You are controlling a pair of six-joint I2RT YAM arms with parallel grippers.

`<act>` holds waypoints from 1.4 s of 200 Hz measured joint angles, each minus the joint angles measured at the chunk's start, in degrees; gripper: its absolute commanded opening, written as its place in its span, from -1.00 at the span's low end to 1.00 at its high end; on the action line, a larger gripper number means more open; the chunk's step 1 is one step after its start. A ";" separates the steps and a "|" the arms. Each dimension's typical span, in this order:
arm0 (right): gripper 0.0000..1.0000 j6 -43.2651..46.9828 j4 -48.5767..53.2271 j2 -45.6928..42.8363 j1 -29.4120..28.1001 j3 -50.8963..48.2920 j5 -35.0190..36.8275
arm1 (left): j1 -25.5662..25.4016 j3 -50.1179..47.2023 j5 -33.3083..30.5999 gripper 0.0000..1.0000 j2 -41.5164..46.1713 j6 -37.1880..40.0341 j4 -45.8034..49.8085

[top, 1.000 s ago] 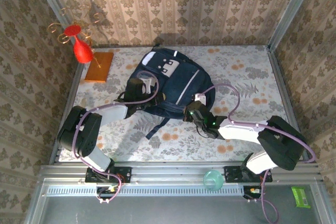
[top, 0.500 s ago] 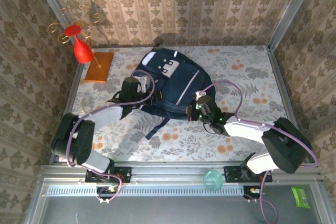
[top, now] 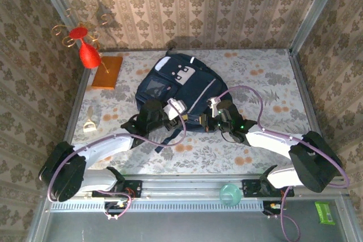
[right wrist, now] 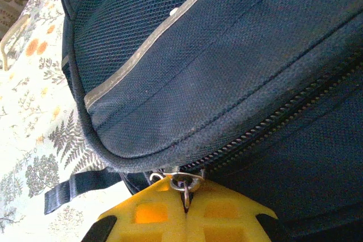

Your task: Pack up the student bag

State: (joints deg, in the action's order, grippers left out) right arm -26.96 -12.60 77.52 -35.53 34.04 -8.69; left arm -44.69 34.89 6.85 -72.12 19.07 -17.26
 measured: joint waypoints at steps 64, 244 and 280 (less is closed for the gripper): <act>-1.00 -1.33 -0.55 0.00 0.09 0.00 -1.68 | -3.19 5.75 2.03 0.05 -9.01 15.76 1.40; -1.00 -1.03 8.33 -4.09 0.07 3.28 5.07 | 0.20 5.84 9.75 -1.00 -9.25 26.27 1.86; -1.00 0.28 11.69 -4.20 1.11 4.85 6.45 | 1.42 4.52 11.56 -1.00 -7.80 26.71 1.95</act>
State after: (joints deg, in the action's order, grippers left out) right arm -26.68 -0.91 73.32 -34.41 38.89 -2.24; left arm -43.27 39.42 18.41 -79.92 45.78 -15.31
